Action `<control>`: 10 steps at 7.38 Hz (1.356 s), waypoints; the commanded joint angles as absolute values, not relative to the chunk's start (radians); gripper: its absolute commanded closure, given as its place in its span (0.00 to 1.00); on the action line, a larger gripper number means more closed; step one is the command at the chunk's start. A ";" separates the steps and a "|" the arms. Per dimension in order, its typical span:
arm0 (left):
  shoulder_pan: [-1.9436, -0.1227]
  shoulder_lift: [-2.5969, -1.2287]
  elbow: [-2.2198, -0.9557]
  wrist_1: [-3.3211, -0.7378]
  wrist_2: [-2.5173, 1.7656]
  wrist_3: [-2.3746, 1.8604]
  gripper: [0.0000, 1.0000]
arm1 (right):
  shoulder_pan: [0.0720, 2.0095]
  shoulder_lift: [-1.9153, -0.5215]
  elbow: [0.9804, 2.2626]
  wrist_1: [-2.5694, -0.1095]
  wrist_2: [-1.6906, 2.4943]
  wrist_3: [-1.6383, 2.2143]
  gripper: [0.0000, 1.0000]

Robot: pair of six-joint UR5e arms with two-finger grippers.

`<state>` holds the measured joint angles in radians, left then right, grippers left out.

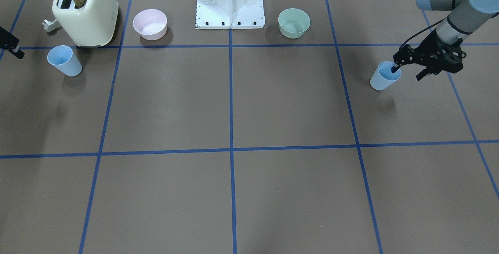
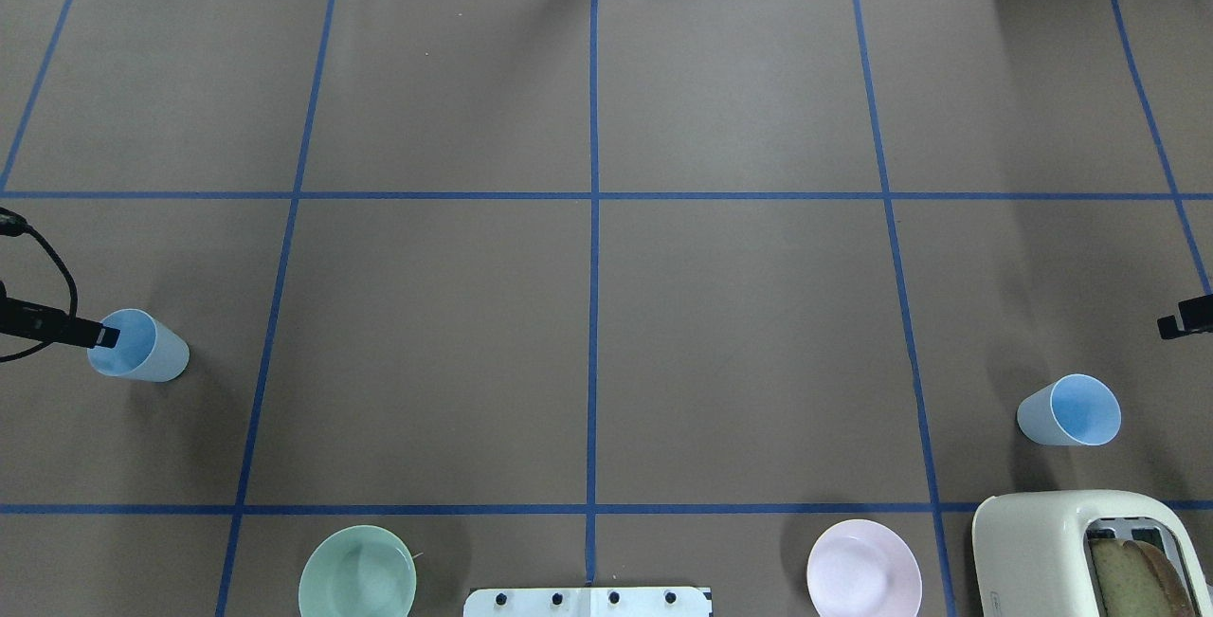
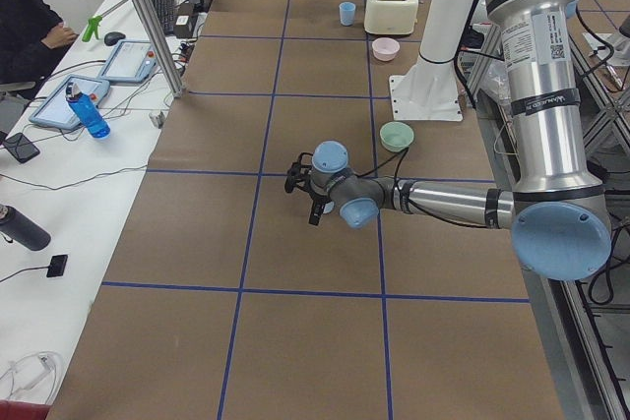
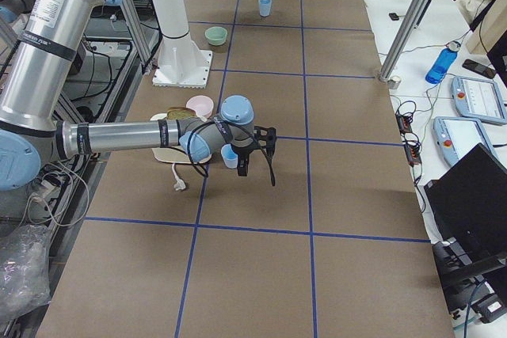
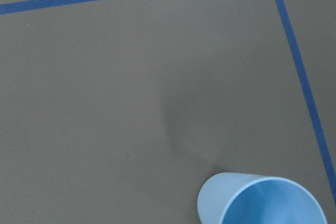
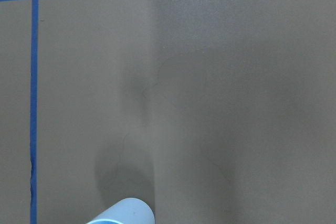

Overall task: Stack blue cups with both arms
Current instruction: 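Grip the nearer light-blue cup's rim with the left gripper while the right grips the other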

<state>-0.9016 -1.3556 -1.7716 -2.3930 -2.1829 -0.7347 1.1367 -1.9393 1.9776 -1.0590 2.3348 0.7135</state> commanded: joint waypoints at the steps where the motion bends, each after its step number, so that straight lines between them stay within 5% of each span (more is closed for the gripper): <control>1: -0.887 -1.359 -1.767 -2.393 -2.181 -0.735 0.03 | 1.137 -1.936 1.971 -1.058 2.335 0.710 0.00; 3: -0.884 -1.361 -1.763 -2.391 -2.181 -0.735 0.16 | 1.137 -1.933 1.970 -1.058 2.335 0.716 0.00; 9: -0.882 -1.382 -1.744 -2.388 -2.186 -0.735 1.00 | 1.137 -1.930 1.962 -1.058 2.335 0.715 0.00; 10: -0.882 -1.393 -1.738 -2.388 -2.192 -0.735 1.00 | 1.137 -1.927 1.960 -1.058 2.336 0.715 0.00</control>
